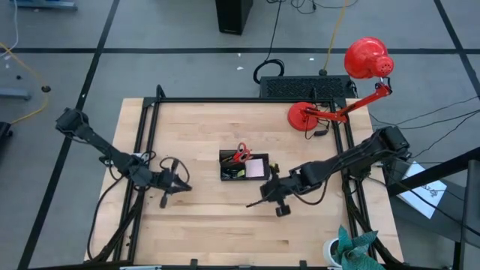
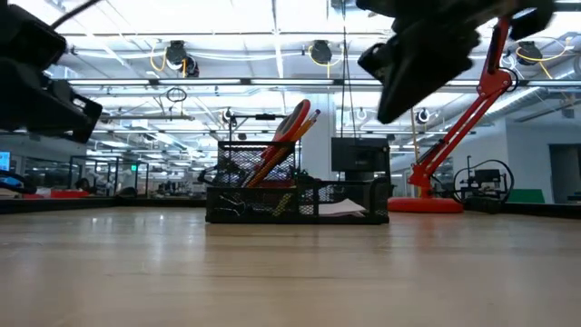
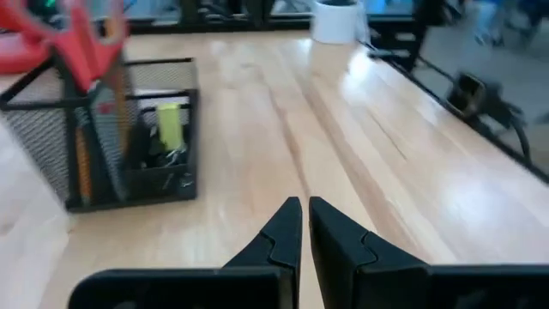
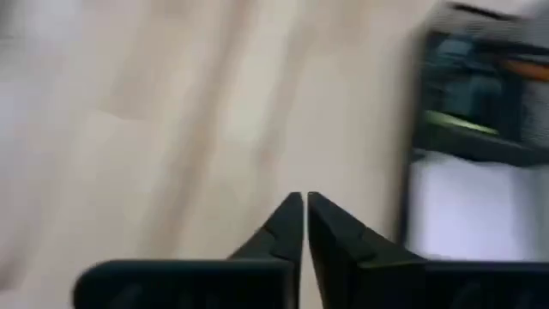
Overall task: Pick and place office supplies into organizer
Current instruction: Return to Home Position
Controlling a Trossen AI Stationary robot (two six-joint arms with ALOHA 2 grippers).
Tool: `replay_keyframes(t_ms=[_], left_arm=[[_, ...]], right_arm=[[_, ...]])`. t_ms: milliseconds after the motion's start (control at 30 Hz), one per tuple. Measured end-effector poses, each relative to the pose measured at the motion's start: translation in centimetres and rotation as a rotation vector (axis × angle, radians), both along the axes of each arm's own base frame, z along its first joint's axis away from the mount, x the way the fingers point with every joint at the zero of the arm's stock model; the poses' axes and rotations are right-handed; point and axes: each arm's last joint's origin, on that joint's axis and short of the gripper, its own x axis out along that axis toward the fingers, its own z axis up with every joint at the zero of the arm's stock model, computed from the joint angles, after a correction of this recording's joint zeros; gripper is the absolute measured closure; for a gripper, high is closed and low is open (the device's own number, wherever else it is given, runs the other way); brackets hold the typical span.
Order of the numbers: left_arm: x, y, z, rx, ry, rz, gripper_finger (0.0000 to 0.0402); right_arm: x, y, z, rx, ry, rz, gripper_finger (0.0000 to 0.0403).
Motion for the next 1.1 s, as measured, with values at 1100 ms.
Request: replay_keyframes(t_ms=[1100], left_arm=[[-2.9, 4.2, 21.6, 0.563, -0.304, 0.235, 0.0394]], right_arm=[[-11.8, -11.8, 16.0, 0.071, -0.789, 0.024, 0.0403]])
